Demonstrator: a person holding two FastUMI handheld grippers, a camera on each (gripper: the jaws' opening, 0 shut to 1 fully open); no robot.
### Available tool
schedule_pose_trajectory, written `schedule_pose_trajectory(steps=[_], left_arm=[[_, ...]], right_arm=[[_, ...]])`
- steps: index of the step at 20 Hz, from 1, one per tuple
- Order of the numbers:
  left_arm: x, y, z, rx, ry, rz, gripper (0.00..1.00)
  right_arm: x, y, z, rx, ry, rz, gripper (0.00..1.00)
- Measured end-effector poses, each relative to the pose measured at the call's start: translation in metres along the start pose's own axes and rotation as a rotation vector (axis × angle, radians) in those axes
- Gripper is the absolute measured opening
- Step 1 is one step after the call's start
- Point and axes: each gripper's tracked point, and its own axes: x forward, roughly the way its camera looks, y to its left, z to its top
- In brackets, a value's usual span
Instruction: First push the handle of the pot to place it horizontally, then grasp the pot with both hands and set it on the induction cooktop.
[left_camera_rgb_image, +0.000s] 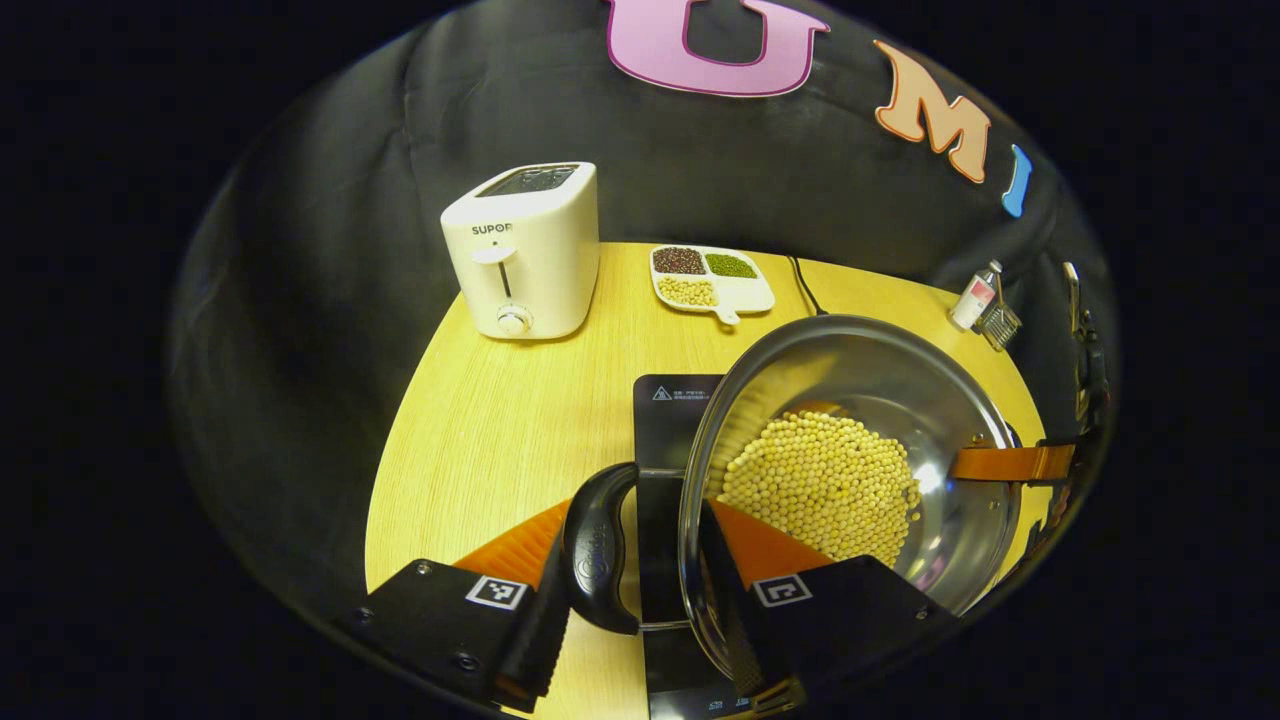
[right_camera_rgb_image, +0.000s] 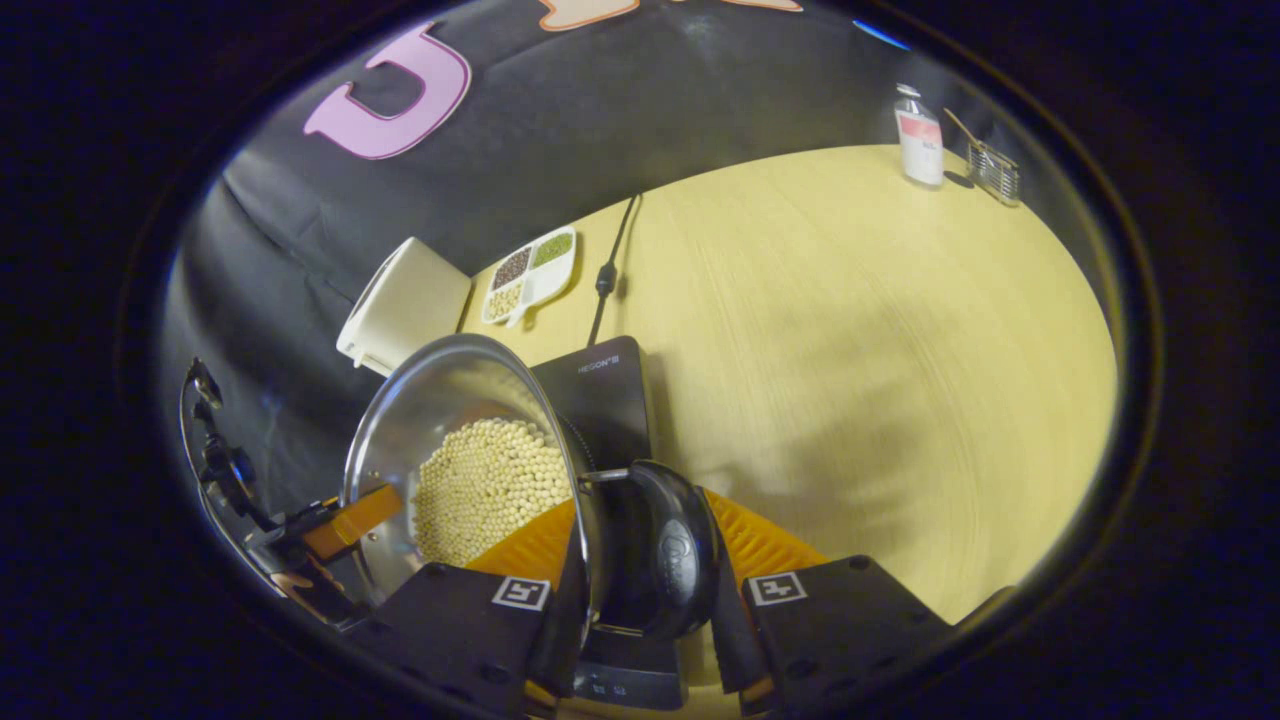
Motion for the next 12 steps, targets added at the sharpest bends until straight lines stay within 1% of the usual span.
schedule_pose_trajectory(steps=[1,2,3,4,5,6,7,8,9,10,11,12], left_arm=[[-0.001,0.001,-0.002,-0.005,0.007,0.002,0.67],[0.0,0.0,-0.001,-0.008,-0.002,0.004,0.69],[0.0,0.002,-0.002,-0.011,0.0,0.012,0.69],[-0.004,0.004,-0.001,-0.011,-0.014,0.028,0.7],[-0.004,0.007,0.005,-0.01,-0.039,0.045,0.73],[-0.008,0.008,0.012,-0.016,-0.084,0.05,0.76],[-0.012,0.007,0.018,-0.022,-0.118,0.054,0.76],[-0.016,0.012,0.025,-0.031,-0.159,0.07,0.84],[-0.023,0.017,0.032,-0.042,-0.202,0.086,0.88],[-0.03,0.019,0.037,-0.05,-0.242,0.099,0.94],[-0.037,0.021,0.042,-0.057,-0.267,0.113,0.98],[-0.044,0.022,0.042,-0.062,-0.284,0.122,0.98]], right_arm=[[-0.001,0.001,0.001,-0.001,-0.004,0.008,0.58],[-0.001,0.003,0.002,-0.002,-0.005,0.019,0.52],[-0.001,0.005,0.001,-0.004,-0.006,0.028,0.59],[0.0,0.007,0.001,-0.005,-0.007,0.041,0.5],[-0.004,0.01,0.003,-0.01,-0.013,0.059,0.55],[-0.007,0.013,0.005,-0.02,-0.03,0.078,0.69],[-0.013,0.013,0.01,-0.037,-0.061,0.085,0.81],[-0.018,0.011,0.017,-0.055,-0.093,0.084,0.94],[-0.02,0.008,0.021,-0.07,-0.124,0.08,1.0],[-0.025,0.005,0.028,-0.078,-0.153,0.073,1.0],[-0.033,0.001,0.032,-0.083,-0.178,0.068,1.0],[-0.041,-0.003,0.037,-0.085,-0.199,0.062,0.92]])
